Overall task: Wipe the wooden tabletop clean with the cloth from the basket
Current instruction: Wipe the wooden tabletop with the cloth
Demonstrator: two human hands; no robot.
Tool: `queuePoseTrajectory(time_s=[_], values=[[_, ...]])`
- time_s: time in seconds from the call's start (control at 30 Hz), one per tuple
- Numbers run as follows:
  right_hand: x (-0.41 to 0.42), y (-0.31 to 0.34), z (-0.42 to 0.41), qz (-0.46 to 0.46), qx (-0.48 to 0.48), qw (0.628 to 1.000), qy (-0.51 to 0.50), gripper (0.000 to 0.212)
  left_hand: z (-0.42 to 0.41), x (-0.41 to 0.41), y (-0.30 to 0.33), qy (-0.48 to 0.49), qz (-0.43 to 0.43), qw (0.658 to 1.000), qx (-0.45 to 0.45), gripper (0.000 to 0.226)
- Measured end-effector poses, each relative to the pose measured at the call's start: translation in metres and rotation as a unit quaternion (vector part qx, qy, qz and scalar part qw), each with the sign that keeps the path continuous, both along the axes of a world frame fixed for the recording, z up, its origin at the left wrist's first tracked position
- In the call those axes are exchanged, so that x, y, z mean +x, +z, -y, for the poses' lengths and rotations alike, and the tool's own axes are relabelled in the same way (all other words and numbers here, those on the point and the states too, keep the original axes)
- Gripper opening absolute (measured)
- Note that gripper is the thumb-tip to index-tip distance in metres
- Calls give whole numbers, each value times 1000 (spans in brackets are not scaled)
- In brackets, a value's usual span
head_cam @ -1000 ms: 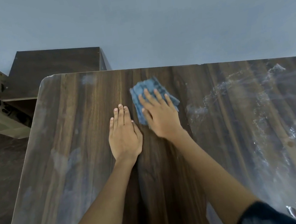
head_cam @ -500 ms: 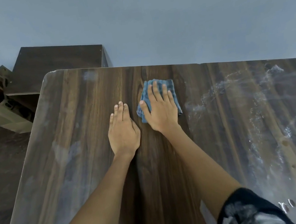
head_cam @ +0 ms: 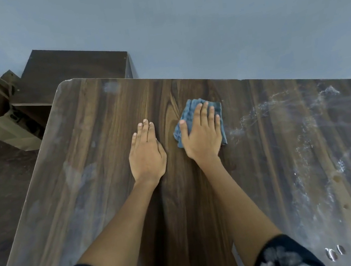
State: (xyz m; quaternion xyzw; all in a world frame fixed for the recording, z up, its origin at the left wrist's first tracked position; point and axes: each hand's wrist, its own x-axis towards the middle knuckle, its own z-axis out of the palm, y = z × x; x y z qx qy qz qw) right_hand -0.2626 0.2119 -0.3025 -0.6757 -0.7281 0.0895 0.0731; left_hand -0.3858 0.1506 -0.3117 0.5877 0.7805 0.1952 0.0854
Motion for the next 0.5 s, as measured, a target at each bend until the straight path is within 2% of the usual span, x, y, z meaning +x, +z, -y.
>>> queuePoseTrajectory(time_s=[0.13, 0.3, 0.4, 0.5], values=[[-10, 2, 8, 0, 9, 998, 69, 74, -1, 0, 0, -2, 2, 1000, -2, 47], [17, 2, 81, -13, -1, 980, 199, 64, -1, 0, 0, -1, -3, 1000, 1, 47], [46, -2, 107, 6, 8, 980, 197, 61, -1, -1, -1, -4, -2, 1000, 6, 46], [57, -3, 90, 11, 21, 989, 149, 63, 0, -1, -1, -7, 2, 1000, 5, 46]])
